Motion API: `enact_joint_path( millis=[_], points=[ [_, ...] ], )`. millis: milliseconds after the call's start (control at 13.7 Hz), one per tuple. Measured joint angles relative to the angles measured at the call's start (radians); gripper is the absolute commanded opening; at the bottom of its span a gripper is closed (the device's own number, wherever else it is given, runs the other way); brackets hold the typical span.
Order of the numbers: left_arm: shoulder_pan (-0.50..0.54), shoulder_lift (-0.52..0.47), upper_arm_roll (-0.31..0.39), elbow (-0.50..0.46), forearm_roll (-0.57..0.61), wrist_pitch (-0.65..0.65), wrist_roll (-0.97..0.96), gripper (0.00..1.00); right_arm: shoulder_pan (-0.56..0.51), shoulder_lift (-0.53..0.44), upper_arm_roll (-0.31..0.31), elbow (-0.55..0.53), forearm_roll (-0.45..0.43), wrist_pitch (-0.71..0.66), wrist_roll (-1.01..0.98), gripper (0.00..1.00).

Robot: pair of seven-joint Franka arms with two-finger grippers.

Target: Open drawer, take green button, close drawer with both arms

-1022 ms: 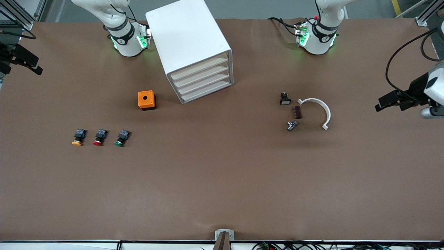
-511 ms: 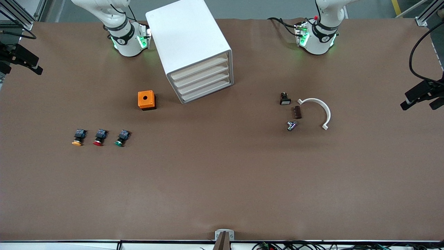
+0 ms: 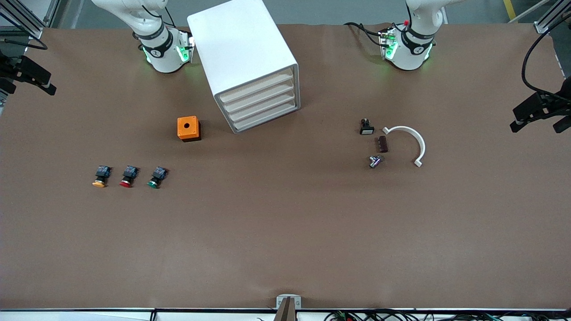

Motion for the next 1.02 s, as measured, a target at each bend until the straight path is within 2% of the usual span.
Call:
enact_joint_path(
  millis=[219, 292, 730, 1022],
  points=[
    [-0.176, 0.005, 0.187, 0.000, 0.001, -0.003, 0.000, 1.00, 0.000, 0.000, 0.000, 0.000, 0.000, 0.000, 0.000, 1.00],
    [-0.209, 0.008, 0.220, 0.000, 0.001, -0.004, 0.000, 1.00, 0.000, 0.000, 0.000, 0.000, 0.000, 0.000, 0.000, 1.00],
    [-0.224, 0.015, 0.237, 0.000, 0.001, -0.013, 0.000, 1.00, 0.000, 0.000, -0.001, 0.000, 0.000, 0.000, -0.001, 1.00],
    [-0.226, 0.015, 0.236, 0.000, 0.001, -0.066, 0.000, 1.00, 0.000, 0.000, -0.001, 0.000, 0.000, 0.000, -0.001, 1.00]
  ],
)
